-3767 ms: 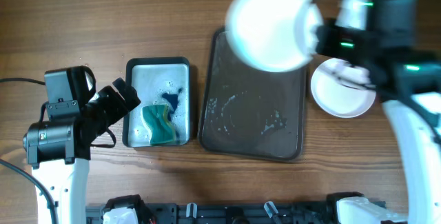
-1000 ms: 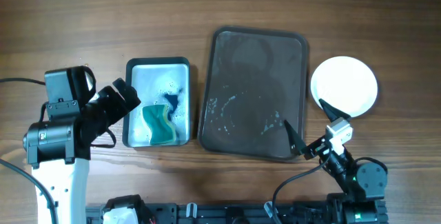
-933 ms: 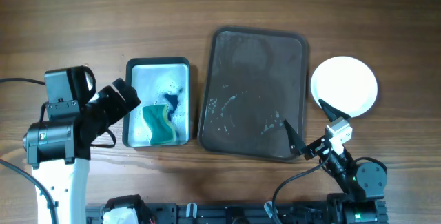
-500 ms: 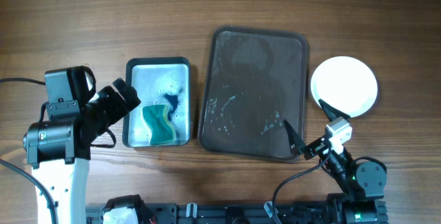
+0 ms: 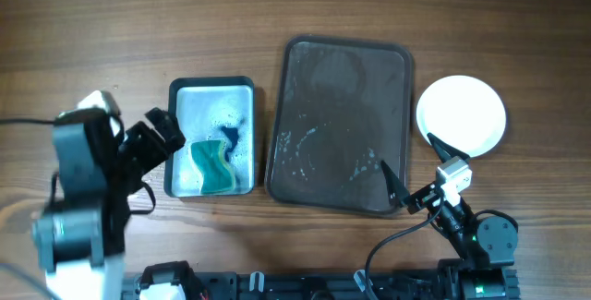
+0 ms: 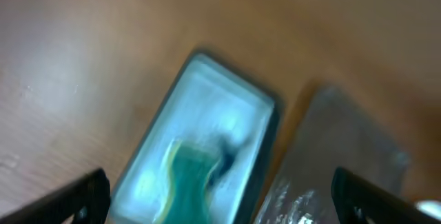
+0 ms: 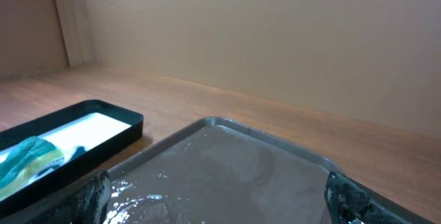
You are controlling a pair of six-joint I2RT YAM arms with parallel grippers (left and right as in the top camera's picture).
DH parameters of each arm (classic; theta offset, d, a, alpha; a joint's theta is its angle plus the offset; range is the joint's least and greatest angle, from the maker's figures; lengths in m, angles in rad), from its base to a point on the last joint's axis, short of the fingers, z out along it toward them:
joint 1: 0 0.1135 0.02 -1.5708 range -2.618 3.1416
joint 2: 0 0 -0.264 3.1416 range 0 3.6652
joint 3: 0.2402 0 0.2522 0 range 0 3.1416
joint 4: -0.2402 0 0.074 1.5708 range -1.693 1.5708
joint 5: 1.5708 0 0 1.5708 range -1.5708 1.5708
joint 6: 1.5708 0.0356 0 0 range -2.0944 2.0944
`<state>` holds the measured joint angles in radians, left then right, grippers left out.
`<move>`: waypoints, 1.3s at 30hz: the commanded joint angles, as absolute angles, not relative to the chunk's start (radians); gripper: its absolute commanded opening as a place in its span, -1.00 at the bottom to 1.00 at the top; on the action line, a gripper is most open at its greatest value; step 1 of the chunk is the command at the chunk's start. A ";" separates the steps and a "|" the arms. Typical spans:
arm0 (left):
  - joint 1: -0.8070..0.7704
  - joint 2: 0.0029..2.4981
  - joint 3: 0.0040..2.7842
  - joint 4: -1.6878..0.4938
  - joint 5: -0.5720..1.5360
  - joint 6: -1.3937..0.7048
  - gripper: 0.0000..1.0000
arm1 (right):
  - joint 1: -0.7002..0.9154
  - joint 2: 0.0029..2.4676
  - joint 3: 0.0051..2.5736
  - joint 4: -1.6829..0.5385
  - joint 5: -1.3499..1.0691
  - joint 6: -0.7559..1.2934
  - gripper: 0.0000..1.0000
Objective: Clean dirty plates on tray and stack at the side
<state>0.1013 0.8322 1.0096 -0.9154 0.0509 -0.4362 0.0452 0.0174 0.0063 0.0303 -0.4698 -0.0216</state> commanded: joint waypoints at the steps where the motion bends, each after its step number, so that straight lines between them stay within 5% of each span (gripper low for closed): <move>1: 0.036 0.622 0.838 -0.657 0.144 -0.228 1.00 | 0.050 0.005 0.005 0.034 -0.463 -0.026 1.00; 14: -0.073 0.056 0.216 -0.126 0.228 -0.165 1.00 | 0.050 0.005 0.005 0.034 -0.463 -0.026 0.99; 21: -0.076 0.003 0.034 0.032 0.223 -0.187 1.00 | 0.050 0.005 0.005 0.034 -0.463 -0.026 0.99; 39: -0.090 0.006 0.006 -0.056 0.224 -0.187 1.00 | 0.050 0.005 0.005 0.034 -0.463 -0.026 1.00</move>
<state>-0.0845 0.0128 0.0101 -0.0528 0.2115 -0.1886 0.0452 0.0154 0.0063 0.0307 -0.4667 -0.0216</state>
